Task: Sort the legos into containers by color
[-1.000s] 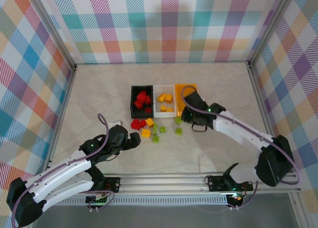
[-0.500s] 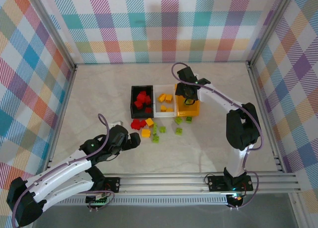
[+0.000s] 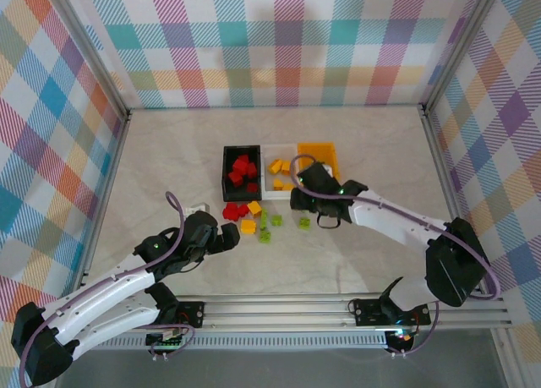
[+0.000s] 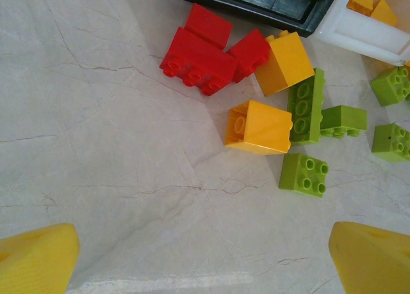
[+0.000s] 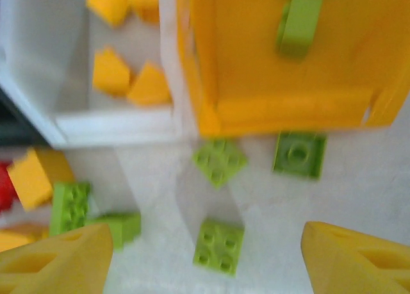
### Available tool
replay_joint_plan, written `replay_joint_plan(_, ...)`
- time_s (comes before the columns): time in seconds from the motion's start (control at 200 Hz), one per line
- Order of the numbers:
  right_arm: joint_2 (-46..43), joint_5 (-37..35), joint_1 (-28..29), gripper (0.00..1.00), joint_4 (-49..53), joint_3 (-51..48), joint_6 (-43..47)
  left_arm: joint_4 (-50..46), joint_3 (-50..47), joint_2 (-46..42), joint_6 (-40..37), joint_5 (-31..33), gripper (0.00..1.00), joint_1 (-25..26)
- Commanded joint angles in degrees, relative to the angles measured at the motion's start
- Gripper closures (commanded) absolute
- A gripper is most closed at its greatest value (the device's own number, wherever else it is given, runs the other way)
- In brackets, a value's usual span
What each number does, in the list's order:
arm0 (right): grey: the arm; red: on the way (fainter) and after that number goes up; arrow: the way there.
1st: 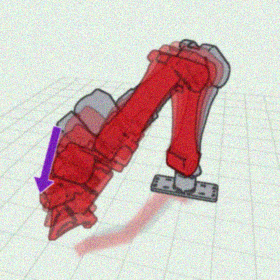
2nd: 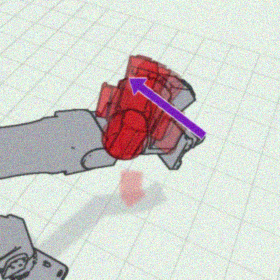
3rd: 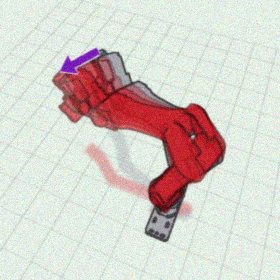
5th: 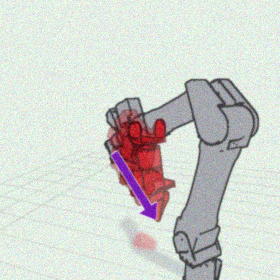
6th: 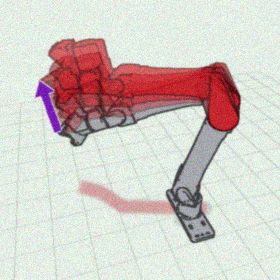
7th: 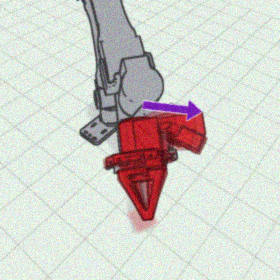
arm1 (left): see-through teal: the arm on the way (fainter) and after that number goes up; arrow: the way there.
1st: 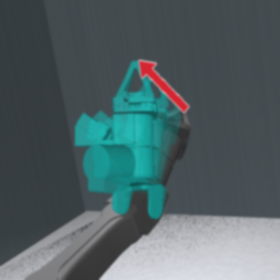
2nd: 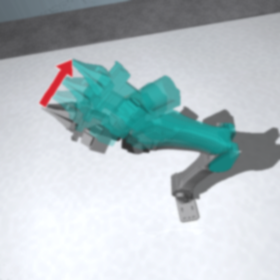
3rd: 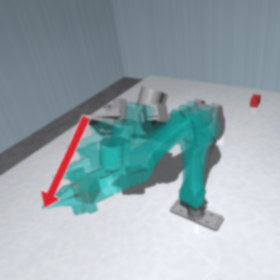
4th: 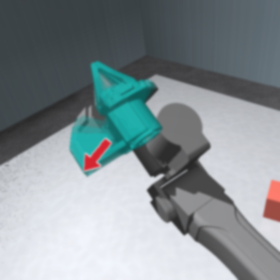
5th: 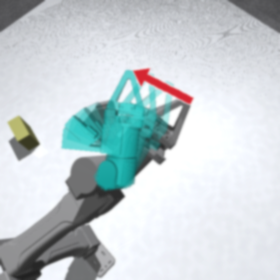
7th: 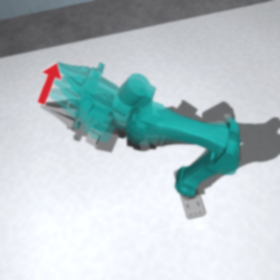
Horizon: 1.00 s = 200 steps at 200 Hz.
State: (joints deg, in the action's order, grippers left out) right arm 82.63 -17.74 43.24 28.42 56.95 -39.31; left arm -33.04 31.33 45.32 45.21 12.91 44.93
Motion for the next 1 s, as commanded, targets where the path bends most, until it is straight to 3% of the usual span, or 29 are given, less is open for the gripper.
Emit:
replay_joint_plan(0.0, 2.59, 1.36, 1.84, 0.22, -2.47, -2.55, -3.50, -0.87, 1.23, 0.36, -0.61, 0.02, 0.00, 0.34)
replay_joint_plan(0.28, 13.85, 2.18, 2.53, 0.27, -5.75, -1.82, -3.27, -0.89, 0.75, 0.50, -0.43, -0.07, 0.00, 0.34)
replay_joint_plan(0.47, 16.59, 1.72, 2.60, 0.47, -5.75, -1.58, -4.14, -0.98, 1.18, 0.46, -0.65, -0.04, 0.00, 0.35)
replay_joint_plan(0.645, 12.75, 1.85, 2.72, 0.64, -6.45, -2.19, -3.75, -0.24, 2.47, 1.37, -2.26, -0.68, 0.00, 0.35)
replay_joint_plan(0.83, 4.12, -2.58, 2.10, 0.68, -4.51, -0.20, -0.96, 1.01, 3.22, 2.98, -3.03, -1.56, 0.00, 0.34)
replay_joint_plan(0.995, 3.10, -3.56, -3.00, 0.68, -2.77, 4.99, 1.98, 2.09, 3.64, 4.80, -3.18, -2.09, 0.00, 0.60)
